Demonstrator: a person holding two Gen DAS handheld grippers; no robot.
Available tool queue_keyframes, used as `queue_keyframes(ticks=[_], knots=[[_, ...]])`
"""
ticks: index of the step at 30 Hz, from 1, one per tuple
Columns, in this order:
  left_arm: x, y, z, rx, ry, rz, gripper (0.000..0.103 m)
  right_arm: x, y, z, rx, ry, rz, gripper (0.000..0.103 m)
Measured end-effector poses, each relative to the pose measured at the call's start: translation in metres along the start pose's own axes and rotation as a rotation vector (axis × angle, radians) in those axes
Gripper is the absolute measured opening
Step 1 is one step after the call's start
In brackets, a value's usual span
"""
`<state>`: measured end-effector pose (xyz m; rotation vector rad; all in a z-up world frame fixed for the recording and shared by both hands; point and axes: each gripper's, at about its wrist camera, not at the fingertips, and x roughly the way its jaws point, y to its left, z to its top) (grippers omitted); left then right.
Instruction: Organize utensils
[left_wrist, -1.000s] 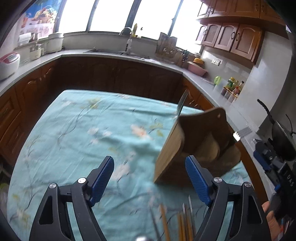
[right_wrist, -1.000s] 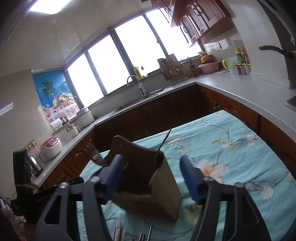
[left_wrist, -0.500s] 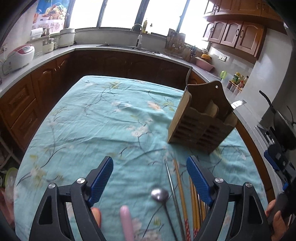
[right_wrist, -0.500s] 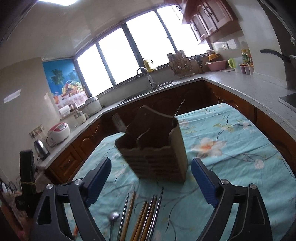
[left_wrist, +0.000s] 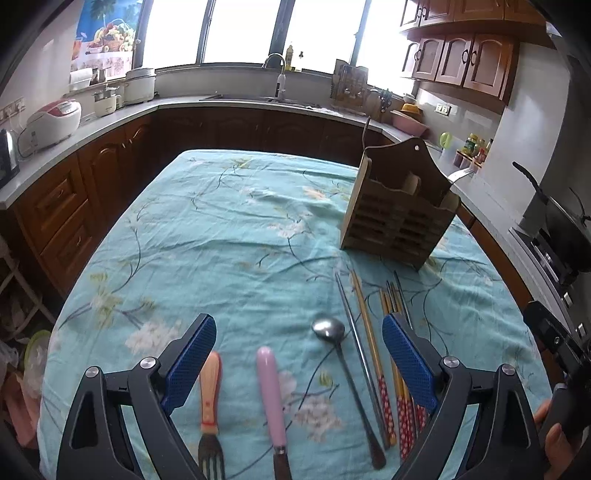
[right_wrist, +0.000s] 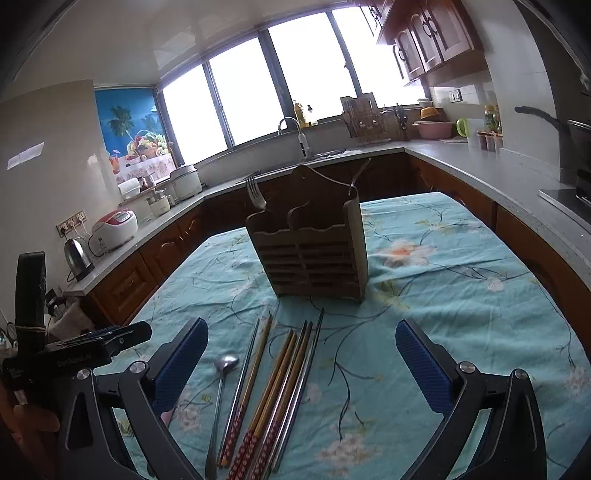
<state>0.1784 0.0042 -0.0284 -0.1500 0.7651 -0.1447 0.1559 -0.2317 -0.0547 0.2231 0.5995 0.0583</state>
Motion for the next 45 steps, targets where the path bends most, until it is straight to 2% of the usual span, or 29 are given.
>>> queue_keyframes(ticks=[13,23,36,45], knots=[[-0.014,0.002,-0.009,0.01,0.003,0.002,0.092,-0.016,0.003,-0.018,0.001,0.028,-0.003,0.103],[-0.007,-0.001,-0.01,0.019,0.024,0.004,0.092,-0.017,0.004,-0.023,0.005,0.042,-0.007,0.102],[0.026,-0.001,0.002,0.002,0.088,0.008,0.092,0.004,-0.004,-0.022,0.035,0.097,-0.022,0.102],[0.068,-0.001,0.022,-0.033,0.153,0.006,0.09,0.034,-0.011,-0.014,0.065,0.149,-0.001,0.102]])
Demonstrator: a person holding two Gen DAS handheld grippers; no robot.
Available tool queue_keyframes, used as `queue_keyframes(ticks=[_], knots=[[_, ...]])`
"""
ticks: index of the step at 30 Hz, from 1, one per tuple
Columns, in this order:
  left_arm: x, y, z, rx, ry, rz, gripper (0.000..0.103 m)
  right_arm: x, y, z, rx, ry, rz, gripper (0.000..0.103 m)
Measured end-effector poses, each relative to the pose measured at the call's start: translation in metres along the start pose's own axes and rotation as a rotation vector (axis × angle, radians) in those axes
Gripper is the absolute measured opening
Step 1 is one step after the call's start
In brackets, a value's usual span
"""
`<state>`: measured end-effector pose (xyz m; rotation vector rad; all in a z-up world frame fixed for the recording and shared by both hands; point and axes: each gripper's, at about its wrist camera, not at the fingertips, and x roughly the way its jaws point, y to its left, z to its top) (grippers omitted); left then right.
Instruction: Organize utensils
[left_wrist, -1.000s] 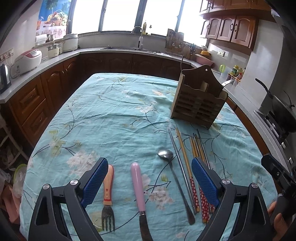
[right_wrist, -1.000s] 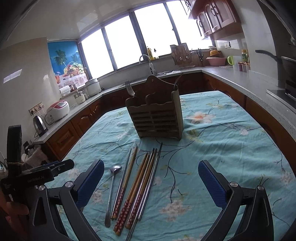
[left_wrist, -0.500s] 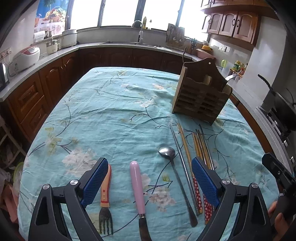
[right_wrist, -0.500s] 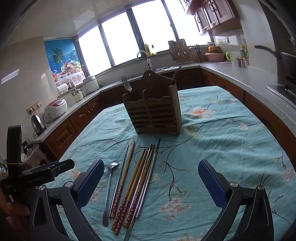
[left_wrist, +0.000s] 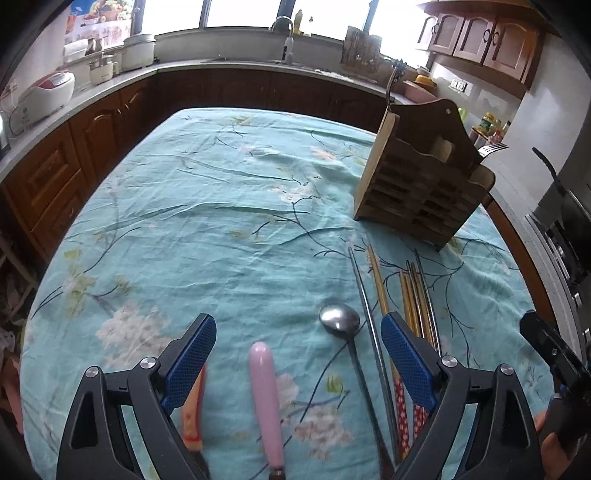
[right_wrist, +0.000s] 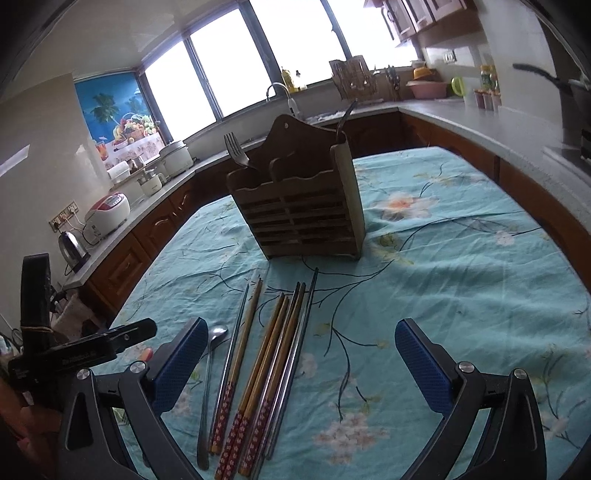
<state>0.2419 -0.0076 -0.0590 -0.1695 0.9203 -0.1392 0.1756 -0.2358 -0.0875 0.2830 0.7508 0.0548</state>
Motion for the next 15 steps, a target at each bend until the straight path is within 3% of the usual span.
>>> queue_keyframes(ticks=[5,10,15], knots=[[0.025,-0.008,0.018,0.024,0.035,-0.015,0.081,0.023,-0.002,0.011,-0.01,0.044,-0.015,0.088],[0.053,-0.02,0.033,0.073,0.076,-0.014,0.071,0.051,-0.008,0.02,0.014,0.101,-0.034,0.063],[0.085,-0.026,0.047,0.079,0.115,-0.022,0.061,0.077,-0.009,0.027,0.017,0.155,-0.04,0.048]])
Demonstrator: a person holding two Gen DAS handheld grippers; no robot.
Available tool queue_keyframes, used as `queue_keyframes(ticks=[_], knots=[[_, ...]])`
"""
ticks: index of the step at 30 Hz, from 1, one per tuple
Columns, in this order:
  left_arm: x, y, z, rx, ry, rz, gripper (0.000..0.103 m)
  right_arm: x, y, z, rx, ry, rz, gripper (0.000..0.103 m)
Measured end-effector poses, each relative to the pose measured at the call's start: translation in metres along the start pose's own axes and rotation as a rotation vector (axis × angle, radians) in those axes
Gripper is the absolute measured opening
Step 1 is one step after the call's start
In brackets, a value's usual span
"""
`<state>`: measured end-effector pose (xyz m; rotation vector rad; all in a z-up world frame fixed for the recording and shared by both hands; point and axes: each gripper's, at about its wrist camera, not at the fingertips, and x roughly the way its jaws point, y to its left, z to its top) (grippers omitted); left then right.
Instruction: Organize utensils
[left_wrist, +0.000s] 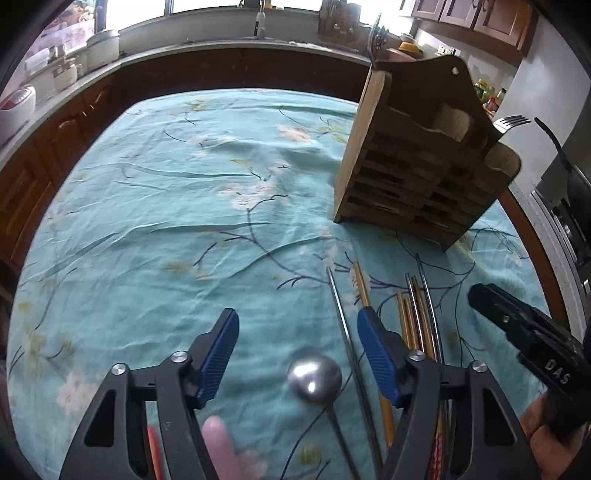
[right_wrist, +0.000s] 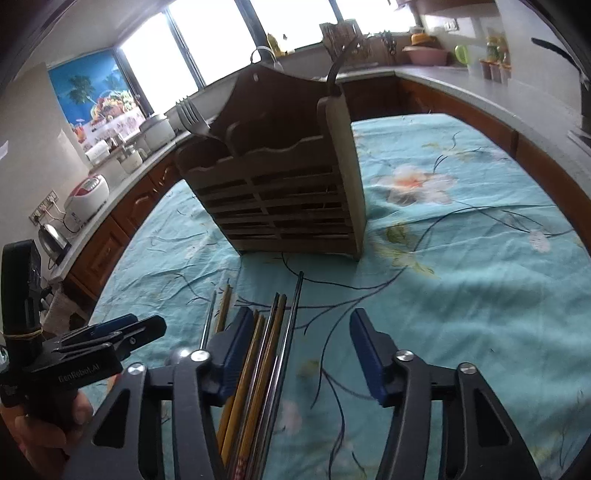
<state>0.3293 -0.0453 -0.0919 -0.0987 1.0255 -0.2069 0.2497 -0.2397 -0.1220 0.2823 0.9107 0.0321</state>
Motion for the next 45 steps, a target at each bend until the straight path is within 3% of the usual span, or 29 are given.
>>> queue_keyframes(ticks=[5,7,12,21,24,28,33,45], knots=[[0.03,-0.002,0.013,0.003,0.052,-0.02,0.046,0.029,0.003,0.012,-0.009,0.055,0.003,0.032],[0.039,-0.001,0.017,-0.005,0.069,-0.036,0.044,0.039,0.004,0.015,-0.015,0.073,-0.001,0.028],[0.051,-0.006,0.024,0.019,0.075,-0.032,0.04,0.056,0.001,0.019,-0.022,0.106,-0.014,0.023],[0.061,-0.023,0.022,0.096,0.066,-0.005,0.007,0.063,0.006,0.021,-0.079,0.107,-0.059,0.02],[0.062,-0.022,0.021,0.101,0.06,-0.006,0.006,0.064,0.013,0.019,-0.125,0.105,-0.092,0.019],[0.059,-0.024,0.019,0.096,0.062,-0.007,0.005,0.062,0.018,0.017,-0.163,0.1,-0.116,0.006],[0.042,-0.017,0.02,0.065,0.041,-0.057,0.005,0.049,0.006,0.02,-0.089,0.101,-0.057,0.005],[-0.038,0.002,0.001,0.01,-0.052,-0.151,0.003,-0.028,-0.008,0.033,-0.033,-0.01,0.041,0.004]])
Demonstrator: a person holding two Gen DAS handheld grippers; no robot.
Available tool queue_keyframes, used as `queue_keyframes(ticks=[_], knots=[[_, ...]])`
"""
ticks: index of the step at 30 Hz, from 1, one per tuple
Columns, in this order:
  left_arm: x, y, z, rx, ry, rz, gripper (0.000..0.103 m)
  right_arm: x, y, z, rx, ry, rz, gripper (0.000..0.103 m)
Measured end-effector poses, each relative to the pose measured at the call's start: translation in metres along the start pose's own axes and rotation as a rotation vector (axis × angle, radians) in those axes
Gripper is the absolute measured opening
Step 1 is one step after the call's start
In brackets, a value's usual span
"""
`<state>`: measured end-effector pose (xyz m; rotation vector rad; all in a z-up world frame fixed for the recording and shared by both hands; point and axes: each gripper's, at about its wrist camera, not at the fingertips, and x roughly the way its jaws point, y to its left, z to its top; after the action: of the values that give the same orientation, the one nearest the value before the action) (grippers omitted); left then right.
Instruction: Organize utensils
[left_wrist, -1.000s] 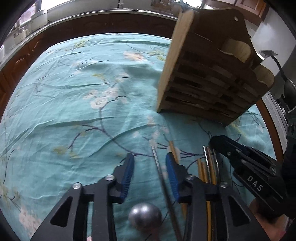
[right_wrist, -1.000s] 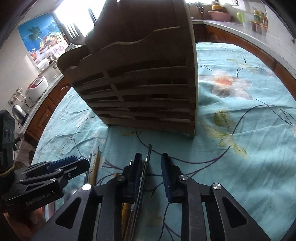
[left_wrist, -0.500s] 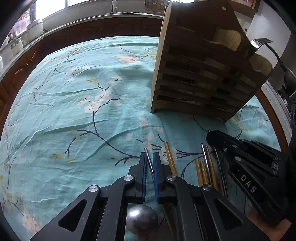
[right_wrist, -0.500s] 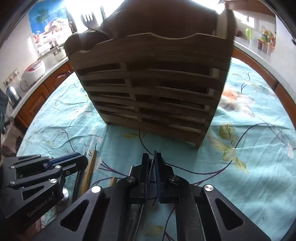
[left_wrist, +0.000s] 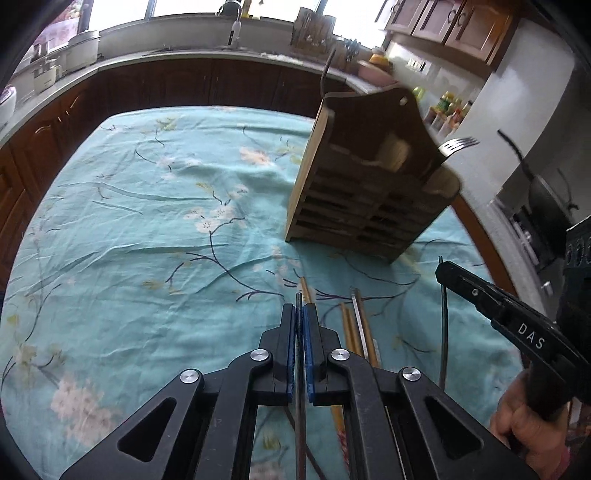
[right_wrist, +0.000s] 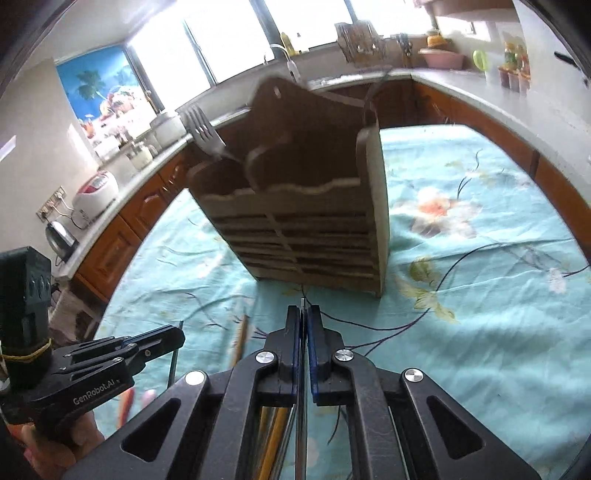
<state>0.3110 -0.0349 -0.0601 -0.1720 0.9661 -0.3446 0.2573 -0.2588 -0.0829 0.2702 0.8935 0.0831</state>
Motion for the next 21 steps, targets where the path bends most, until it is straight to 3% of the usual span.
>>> queue_keyframes(ticks=[13,21], knots=[[-0.102,-0.009,-0.031,0.032,-0.124,-0.025,0.003,-0.058,0.023,-0.005,-0.003,-0.118,0.027,0.004],[-0.136,-0.012,-0.045,0.04,-0.165,-0.02,0.003,-0.09,0.03,-0.01,-0.02,-0.172,0.028,0.004]])
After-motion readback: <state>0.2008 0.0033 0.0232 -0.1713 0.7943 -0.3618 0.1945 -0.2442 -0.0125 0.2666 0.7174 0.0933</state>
